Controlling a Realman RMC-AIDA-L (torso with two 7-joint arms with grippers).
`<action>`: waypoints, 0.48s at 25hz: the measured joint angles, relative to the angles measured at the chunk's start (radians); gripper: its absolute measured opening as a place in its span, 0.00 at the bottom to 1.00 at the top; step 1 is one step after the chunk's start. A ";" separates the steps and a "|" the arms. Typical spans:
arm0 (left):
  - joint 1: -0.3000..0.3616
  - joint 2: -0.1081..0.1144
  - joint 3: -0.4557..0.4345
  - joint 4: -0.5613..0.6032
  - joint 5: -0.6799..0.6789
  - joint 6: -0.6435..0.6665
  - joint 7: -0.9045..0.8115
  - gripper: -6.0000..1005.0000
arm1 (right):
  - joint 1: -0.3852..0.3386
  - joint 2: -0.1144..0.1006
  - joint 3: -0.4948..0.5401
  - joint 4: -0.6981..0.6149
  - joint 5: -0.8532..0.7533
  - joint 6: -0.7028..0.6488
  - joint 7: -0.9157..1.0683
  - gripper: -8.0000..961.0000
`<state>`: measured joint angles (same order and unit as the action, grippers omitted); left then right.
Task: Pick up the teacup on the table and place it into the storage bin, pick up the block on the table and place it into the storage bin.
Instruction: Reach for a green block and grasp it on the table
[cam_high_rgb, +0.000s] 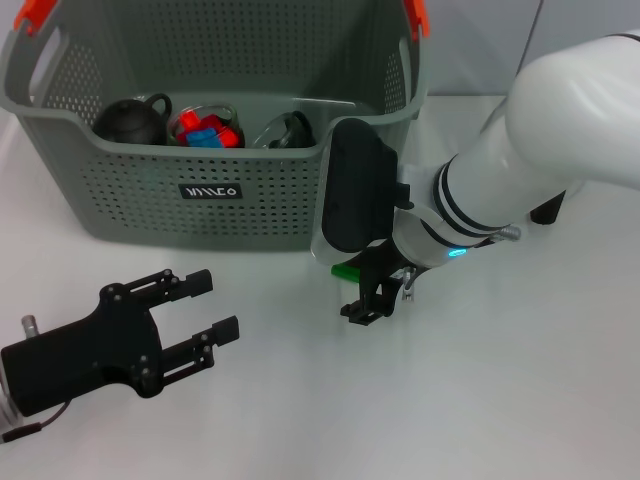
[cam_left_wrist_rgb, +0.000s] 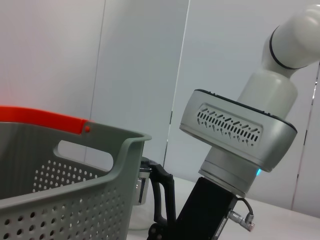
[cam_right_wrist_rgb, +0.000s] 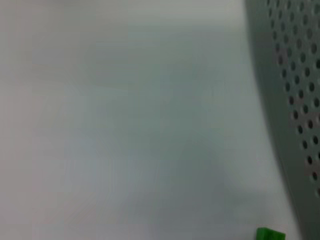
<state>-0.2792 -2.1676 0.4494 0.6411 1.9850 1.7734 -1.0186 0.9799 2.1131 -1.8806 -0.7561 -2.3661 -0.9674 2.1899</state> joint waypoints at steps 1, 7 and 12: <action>0.000 0.000 0.000 0.000 0.000 0.000 0.000 0.63 | 0.001 0.000 0.000 0.002 0.000 0.001 0.000 0.70; -0.001 0.000 0.000 -0.002 0.000 -0.003 0.000 0.63 | 0.001 0.001 0.000 0.014 0.001 0.005 -0.002 0.70; -0.004 0.001 0.000 -0.014 0.003 -0.016 0.000 0.63 | 0.000 0.004 -0.005 0.016 0.002 0.017 -0.009 0.70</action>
<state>-0.2833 -2.1666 0.4495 0.6269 1.9878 1.7572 -1.0185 0.9801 2.1168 -1.8860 -0.7399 -2.3639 -0.9506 2.1806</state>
